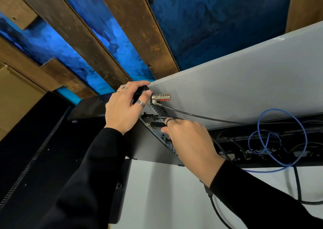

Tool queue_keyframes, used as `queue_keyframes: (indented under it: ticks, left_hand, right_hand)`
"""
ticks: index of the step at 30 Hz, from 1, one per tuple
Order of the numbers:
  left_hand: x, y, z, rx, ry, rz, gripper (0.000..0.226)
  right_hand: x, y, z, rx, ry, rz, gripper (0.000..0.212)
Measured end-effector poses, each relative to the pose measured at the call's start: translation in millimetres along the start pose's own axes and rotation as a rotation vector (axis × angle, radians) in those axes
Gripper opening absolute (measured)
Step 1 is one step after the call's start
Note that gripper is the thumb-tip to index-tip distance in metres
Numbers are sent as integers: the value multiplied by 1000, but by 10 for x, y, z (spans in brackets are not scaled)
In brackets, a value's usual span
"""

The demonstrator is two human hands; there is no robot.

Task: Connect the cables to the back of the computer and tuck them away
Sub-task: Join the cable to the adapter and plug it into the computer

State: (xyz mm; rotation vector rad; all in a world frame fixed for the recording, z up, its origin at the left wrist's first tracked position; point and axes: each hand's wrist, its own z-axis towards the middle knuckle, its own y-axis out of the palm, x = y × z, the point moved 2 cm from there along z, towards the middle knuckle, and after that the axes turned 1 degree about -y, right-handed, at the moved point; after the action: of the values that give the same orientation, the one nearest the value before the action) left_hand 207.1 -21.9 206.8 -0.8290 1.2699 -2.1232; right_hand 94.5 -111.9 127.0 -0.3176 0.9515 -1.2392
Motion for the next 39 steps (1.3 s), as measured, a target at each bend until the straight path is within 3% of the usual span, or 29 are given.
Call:
queue_keyframes:
  ticks: [14,24,30,35,39]
  left_hand:
    - [32,11,-6,6,-18,24,45]
    - [6,16,10,7,-4,46,48]
    - [-14,25,6,3,-14,53,41]
    - [-29,2,13,0,-30,63,39]
    - [-44,-2,-1,14,-25,49,38]
  right_hand:
    - [-1,135,-5,50,77,50,29]
    - [-8,195,-5,82,103,248,17]
    - [47,130,-41,-57,84,274,18]
    - [169,60,-258,-122,234,489,32]
    - [343,17,-582,-266,345,666,34]
